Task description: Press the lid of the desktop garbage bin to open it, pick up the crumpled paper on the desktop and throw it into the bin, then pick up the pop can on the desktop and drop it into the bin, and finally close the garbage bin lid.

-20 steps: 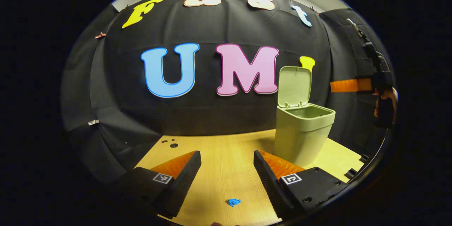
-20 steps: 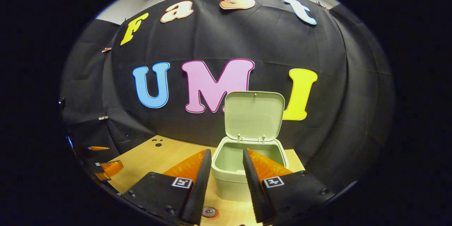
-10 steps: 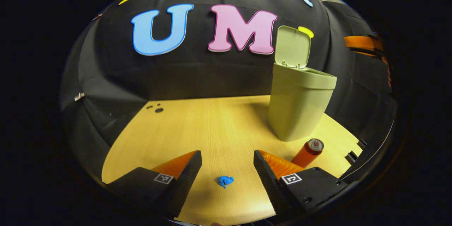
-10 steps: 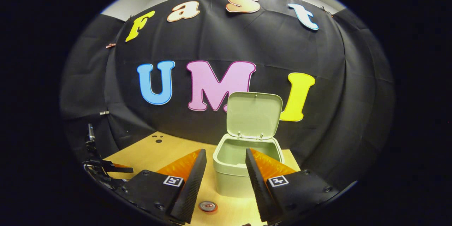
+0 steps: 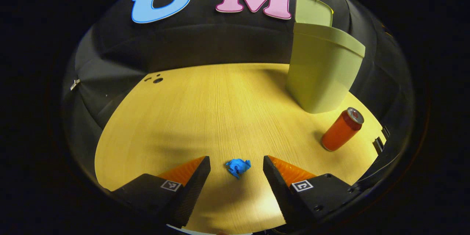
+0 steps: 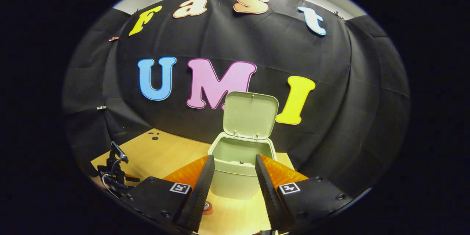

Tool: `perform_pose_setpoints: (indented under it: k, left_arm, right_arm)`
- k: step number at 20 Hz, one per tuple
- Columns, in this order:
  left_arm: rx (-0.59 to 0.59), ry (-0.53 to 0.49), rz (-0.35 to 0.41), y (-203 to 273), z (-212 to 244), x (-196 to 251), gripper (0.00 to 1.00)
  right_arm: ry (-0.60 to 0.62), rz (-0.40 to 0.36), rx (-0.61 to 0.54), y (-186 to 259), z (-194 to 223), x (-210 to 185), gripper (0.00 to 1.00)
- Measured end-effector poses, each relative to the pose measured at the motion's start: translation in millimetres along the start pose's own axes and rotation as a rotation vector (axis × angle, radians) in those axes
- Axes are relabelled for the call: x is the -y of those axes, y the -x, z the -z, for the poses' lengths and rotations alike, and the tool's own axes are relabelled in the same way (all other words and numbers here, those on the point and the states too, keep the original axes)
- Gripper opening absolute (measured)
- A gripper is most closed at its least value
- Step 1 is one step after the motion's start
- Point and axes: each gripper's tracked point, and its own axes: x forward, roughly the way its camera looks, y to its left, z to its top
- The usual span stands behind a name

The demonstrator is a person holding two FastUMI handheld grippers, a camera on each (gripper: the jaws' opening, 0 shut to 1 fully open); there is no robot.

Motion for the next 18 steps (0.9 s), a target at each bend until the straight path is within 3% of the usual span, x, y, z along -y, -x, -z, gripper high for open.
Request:
perform_pose_setpoints:
  k: [1,7,18]
  left_arm:
    - [-0.010,-0.002,-0.003,-6,4,-1,0.96]
    - [-0.086,-0.032,-0.020,-29,26,-5,0.87]
    - [-0.108,-0.060,-0.015,-50,33,-3,0.66]
  right_arm:
    - [-0.004,0.008,-0.002,2,1,3,0.72]
    - [-0.002,0.061,-0.014,15,3,23,0.72]
    - [-0.045,0.078,-0.082,19,22,18,0.72]
